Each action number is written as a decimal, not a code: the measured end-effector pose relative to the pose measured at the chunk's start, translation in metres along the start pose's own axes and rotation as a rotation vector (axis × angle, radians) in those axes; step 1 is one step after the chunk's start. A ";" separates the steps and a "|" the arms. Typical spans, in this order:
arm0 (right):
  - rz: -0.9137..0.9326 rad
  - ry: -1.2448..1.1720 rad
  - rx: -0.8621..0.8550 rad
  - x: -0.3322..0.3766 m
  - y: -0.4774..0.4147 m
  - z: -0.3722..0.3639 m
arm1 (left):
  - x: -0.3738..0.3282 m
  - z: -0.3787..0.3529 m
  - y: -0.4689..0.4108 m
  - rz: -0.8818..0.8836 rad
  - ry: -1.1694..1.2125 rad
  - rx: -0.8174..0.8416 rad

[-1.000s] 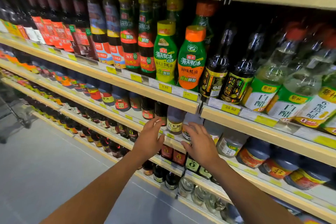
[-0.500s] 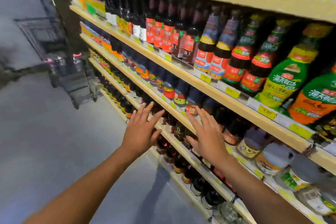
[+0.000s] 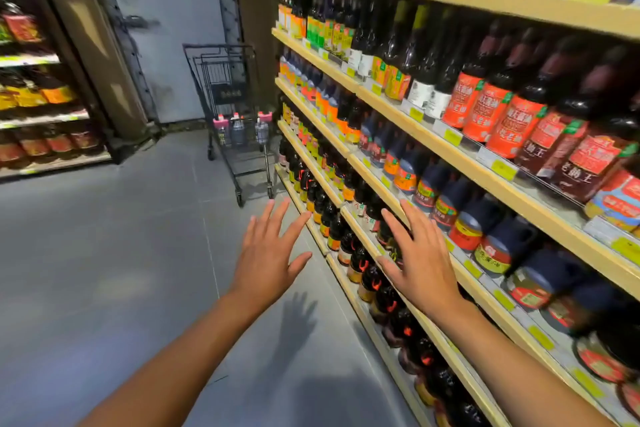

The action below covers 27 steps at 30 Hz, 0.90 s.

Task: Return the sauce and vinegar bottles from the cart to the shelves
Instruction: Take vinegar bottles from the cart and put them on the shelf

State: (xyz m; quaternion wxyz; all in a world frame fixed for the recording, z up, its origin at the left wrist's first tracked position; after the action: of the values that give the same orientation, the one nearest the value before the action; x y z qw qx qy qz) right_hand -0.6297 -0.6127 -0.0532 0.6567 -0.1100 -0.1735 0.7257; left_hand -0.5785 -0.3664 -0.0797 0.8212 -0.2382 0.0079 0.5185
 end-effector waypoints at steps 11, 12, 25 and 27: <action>0.106 -0.089 0.058 0.019 -0.195 -0.100 | 0.123 -0.030 -0.133 0.143 0.065 -0.021; 0.100 -0.100 0.081 0.019 -0.217 -0.111 | 0.135 -0.033 -0.149 0.163 0.067 -0.025; 0.260 -0.152 0.113 0.077 -0.475 -0.258 | 0.322 -0.075 -0.310 0.372 0.117 -0.089; 0.257 -0.165 0.098 0.088 -0.513 -0.281 | 0.360 -0.080 -0.339 0.381 0.123 -0.096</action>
State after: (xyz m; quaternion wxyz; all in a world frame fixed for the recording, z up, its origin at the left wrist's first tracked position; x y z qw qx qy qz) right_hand -0.0612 -0.4552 -0.1010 0.5463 -0.0391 -0.1758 0.8180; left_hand -0.1034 -0.2113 -0.1150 0.6938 -0.3026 0.0782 0.6488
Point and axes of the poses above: each hand's wrist, its own y-axis away from the middle knuckle, its own z-axis out of the back of the hand, x = y × z, the point moved 9 cm from there along -y, towards the middle knuckle, and after that the axes turned 4 degrees about y, right-handed, at the moved point
